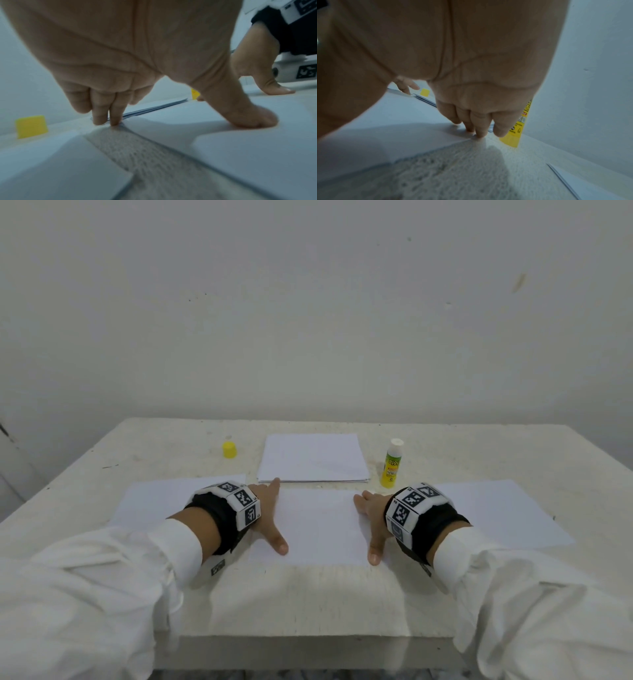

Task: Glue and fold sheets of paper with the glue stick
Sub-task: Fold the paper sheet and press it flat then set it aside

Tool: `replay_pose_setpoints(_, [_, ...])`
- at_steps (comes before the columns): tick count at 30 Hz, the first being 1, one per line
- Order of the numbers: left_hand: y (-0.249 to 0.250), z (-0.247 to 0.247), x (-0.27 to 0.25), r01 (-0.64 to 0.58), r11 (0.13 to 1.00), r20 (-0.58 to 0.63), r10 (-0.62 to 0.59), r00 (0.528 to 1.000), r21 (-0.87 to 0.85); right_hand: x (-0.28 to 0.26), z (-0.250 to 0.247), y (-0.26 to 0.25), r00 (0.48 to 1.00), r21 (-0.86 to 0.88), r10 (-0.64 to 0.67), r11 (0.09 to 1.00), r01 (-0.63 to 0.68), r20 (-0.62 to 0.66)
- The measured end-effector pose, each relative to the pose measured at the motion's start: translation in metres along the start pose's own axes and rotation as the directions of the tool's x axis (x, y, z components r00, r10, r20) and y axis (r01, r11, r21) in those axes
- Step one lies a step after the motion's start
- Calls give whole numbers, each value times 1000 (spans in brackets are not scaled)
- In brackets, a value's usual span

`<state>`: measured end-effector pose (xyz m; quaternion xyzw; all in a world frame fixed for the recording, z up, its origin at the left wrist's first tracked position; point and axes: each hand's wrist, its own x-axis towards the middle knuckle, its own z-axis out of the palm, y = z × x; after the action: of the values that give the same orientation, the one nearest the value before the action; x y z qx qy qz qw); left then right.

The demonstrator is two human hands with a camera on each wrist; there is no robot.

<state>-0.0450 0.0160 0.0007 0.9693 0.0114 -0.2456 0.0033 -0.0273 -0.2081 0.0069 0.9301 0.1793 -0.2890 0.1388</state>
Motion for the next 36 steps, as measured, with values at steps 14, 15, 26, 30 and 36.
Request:
replay_pose_setpoints(14, [-31, 22, -35, -117, 751, -158, 17, 987, -650, -16, 6, 0, 995, 256, 79, 965, -61, -60])
replay_pose_setpoints(15, [-34, 21, -36, -131, 738, -164, 28, 986, -662, -17, 5, 4, 992, 346, 95, 936, -61, -83])
replay_pose_setpoints(26, [-54, -22, -24, -235, 704, -264, 71, 962, -670, -2, -14, 8, 978, 847, 195, 530, -43, -72])
replay_pose_setpoints(30, [-64, -40, -2, -235, 730, -261, 80, 962, -642, 12, -29, -2, 954, 879, 293, 470, -80, -70])
replay_pose_setpoints(36, [-68, -58, 39, -226, 738, -238, 91, 967, -635, 35, -54, -21, 948, 760, 311, 631, -154, -66])
